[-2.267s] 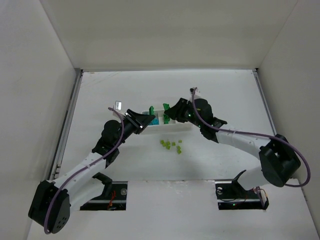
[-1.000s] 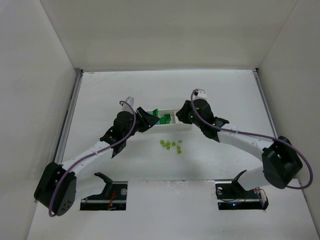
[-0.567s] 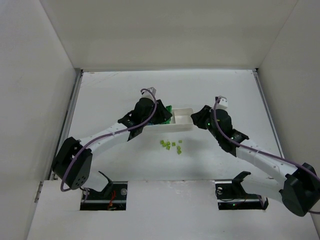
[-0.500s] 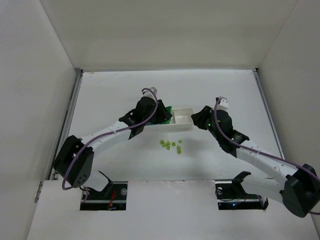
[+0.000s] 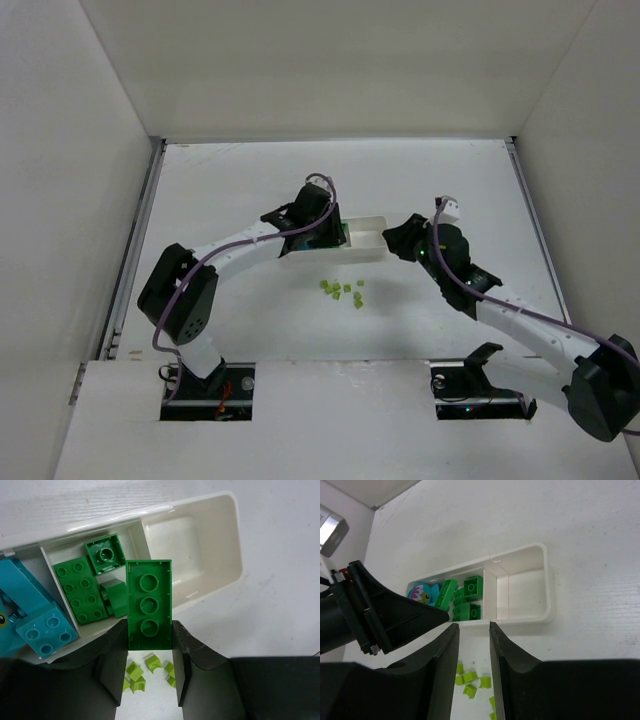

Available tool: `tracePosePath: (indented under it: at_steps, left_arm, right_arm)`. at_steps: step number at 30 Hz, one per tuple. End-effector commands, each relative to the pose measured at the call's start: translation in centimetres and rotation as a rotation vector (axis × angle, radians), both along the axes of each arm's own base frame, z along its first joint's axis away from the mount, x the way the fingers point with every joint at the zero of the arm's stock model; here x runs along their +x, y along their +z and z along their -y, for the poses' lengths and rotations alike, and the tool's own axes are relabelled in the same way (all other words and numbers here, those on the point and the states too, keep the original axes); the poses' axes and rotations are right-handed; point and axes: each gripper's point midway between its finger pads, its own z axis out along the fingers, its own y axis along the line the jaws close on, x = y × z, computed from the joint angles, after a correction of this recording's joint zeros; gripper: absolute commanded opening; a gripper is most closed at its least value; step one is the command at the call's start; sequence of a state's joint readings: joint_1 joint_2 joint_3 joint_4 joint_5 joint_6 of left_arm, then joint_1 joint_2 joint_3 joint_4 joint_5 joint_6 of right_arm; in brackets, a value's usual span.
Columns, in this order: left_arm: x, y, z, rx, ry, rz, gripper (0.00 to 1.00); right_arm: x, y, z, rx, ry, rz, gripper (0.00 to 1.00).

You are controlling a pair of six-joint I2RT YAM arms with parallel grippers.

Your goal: Sort the legos into containers by color

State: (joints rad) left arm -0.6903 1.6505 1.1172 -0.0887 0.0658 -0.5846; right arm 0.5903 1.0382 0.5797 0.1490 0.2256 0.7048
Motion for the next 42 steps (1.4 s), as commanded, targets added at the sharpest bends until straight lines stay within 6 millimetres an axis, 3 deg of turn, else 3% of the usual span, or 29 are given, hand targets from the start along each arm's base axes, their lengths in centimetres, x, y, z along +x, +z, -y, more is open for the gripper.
tracePosePath:
  at_steps: [1, 5, 12, 20, 23, 26, 29, 32, 36, 42]
  left_arm:
    - [0.6, 1.2, 0.2, 0.028, -0.032, 0.024, 0.21]
    - [1.0, 0.6, -0.2, 0.058, -0.022, 0.024, 0.21]
    - [1.7, 1.5, -0.5, 0.069, -0.001, 0.069, 0.39]
    - [2.1, 2.1, -1.1, 0.067, 0.019, 0.086, 0.41]
    - [2.1, 3.8, -1.3, 0.051, 0.033, 0.134, 0.41]
    - [2.0, 6.6, -2.0, 0.014, 0.068, 0.212, 0.39]
    - [1.0, 9.4, -2.8, -0.061, 0.089, 0.288, 0.33]
    - [-1.1, 10.3, -3.2, -0.109, 0.07, 0.324, 0.22]
    - [-4.1, 8.9, -3.9, -0.122, 0.053, 0.312, 0.17]
    - [-6.7, 5.5, -5.2, -0.127, 0.076, 0.236, 0.2]
  right_arm:
    - [-0.1, 2.1, -0.3, 0.056, 0.012, 0.07, 0.37]
    - [-0.2, 2.3, -0.1, 0.059, 0.01, 0.076, 0.37]
    - [0.0, 2.0, -0.6, 0.044, 0.024, 0.072, 0.38]
    - [-0.6, 1.7, -1.5, 0.033, 0.055, 0.064, 0.37]
    - [-1.2, 1.5, -1.7, 0.018, 0.071, 0.056, 0.35]
    - [-2.3, -0.2, -2.6, -0.025, 0.11, 0.004, 0.25]
    - [-4.5, -3.0, -4.0, -0.116, 0.165, -0.081, 0.18]
    - [-6.5, -5.1, -4.7, -0.228, 0.186, -0.139, 0.2]
    - [-8.8, -7.2, -5.0, -0.361, 0.181, -0.179, 0.45]
    - [-10.5, -9.3, -5.9, -0.427, 0.204, -0.248, 0.49]
